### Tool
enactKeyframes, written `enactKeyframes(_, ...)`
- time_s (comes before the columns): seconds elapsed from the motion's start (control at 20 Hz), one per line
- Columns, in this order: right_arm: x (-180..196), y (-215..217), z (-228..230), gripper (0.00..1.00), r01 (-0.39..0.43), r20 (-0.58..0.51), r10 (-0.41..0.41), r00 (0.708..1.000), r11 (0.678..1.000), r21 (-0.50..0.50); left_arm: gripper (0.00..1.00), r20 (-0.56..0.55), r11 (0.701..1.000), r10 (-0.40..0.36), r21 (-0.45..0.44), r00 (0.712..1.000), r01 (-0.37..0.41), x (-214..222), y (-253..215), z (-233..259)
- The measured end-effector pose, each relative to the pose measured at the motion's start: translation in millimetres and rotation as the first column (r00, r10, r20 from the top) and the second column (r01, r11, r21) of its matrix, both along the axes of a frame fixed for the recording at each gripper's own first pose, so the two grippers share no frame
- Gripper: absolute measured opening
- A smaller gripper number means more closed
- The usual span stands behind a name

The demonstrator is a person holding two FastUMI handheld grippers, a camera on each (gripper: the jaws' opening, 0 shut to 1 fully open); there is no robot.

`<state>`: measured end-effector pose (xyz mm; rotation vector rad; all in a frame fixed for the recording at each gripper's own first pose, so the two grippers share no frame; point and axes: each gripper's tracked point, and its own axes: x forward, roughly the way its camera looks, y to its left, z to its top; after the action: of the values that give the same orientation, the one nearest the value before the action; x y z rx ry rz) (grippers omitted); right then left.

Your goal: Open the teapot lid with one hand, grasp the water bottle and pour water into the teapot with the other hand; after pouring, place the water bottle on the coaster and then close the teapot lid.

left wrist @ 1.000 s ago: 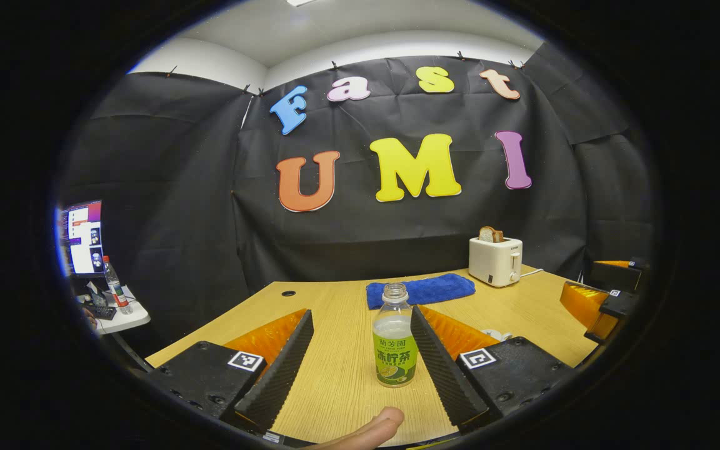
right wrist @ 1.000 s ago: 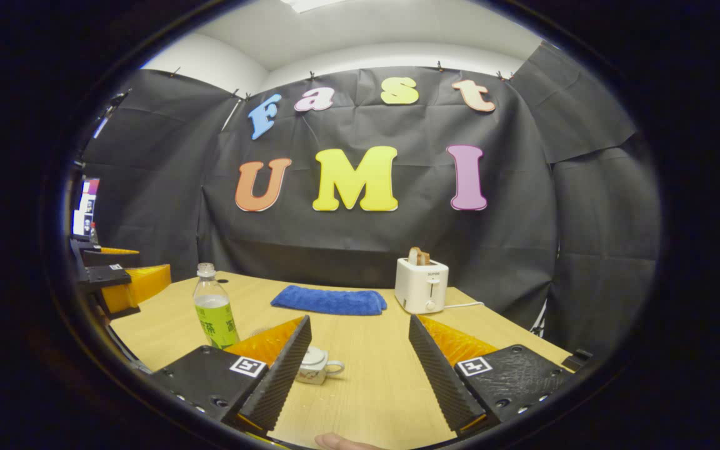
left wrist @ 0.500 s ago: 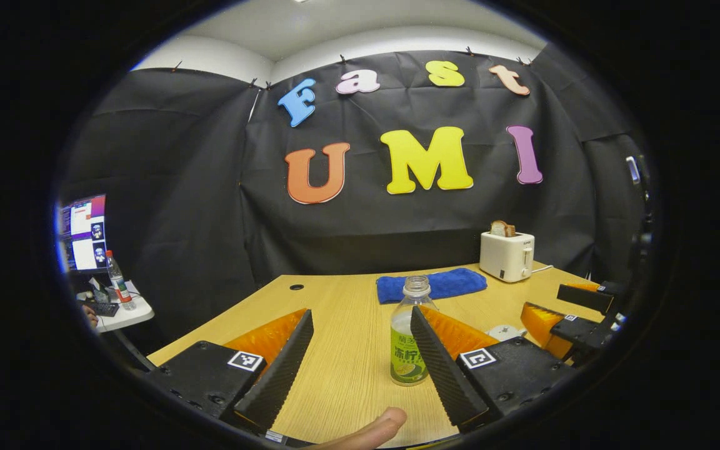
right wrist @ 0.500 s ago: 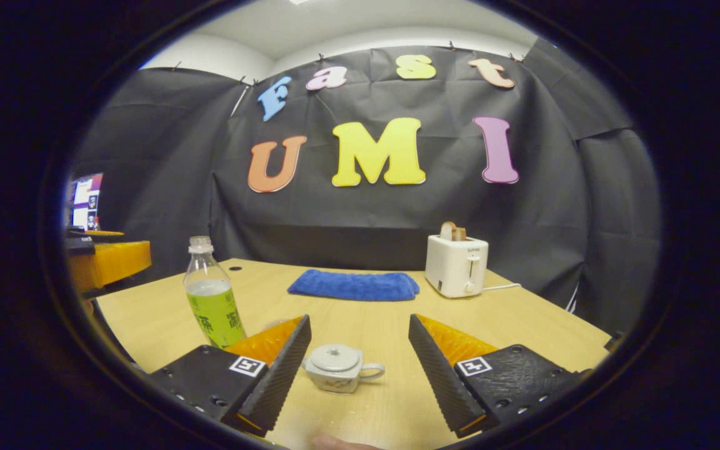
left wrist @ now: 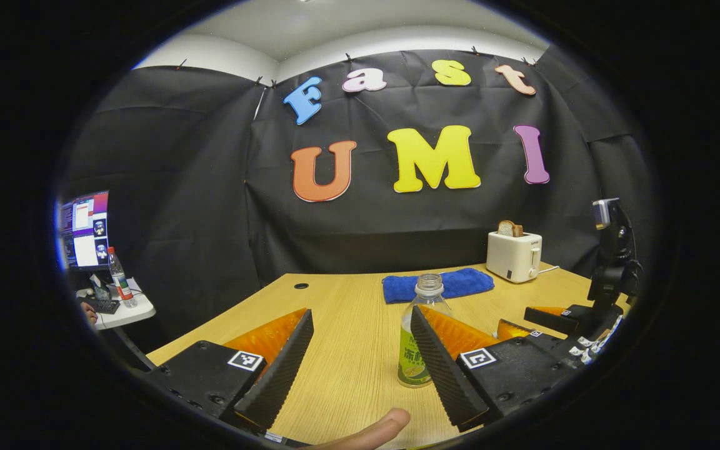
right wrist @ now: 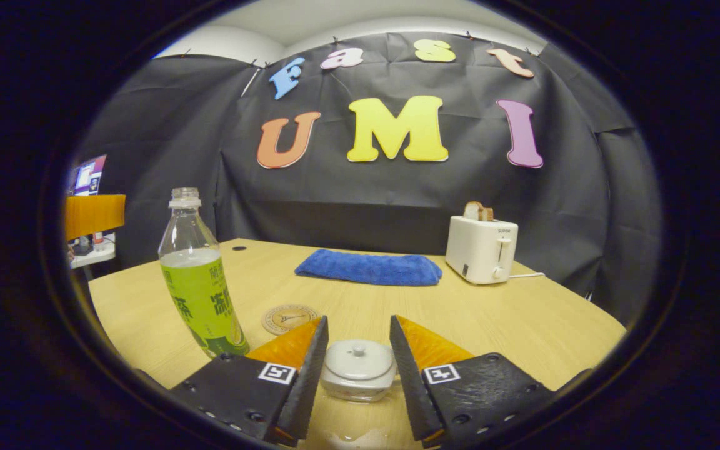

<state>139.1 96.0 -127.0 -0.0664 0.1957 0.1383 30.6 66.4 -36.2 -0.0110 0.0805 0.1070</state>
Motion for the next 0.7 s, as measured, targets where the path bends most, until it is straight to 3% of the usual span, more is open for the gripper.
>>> enactKeyframes(0.25, 2, 1, -7, 0.26, -0.018, 0.001, 0.018, 1.000, 0.999, 0.026, 0.98, -0.007, 1.000, -0.020, 0.002, 1.000, 0.020, 4, -6, -6)
enactKeyframes(0.3, 4, 1, -6, 0.13, -0.024, 0.011, 0.023, 1.000, 0.999, 0.042, 0.98, -0.009, 0.999, -0.032, -0.002, 0.999, 0.032, 5, -9, -6)
enactKeyframes(0.45, 5, -2, -3, 0.13, -0.027, 0.010, 0.027, 1.000, 0.998, 0.056, 0.98, -0.004, 0.996, -0.083, -0.041, 0.997, 0.083, 7, -24, -7)
enactKeyframes(0.5, 8, -1, -6, 0.00, -0.028, 0.008, 0.027, 1.000, 0.997, 0.068, 0.98, -0.008, 0.994, -0.096, -0.046, 0.995, 0.095, 7, -27, -10)
enactKeyframes(0.7, 13, -1, 5, 0.00, -0.045, 0.018, 0.044, 0.999, 0.996, 0.076, 0.98, -0.001, 0.990, -0.131, -0.051, 0.991, 0.131, 10, -35, -13)
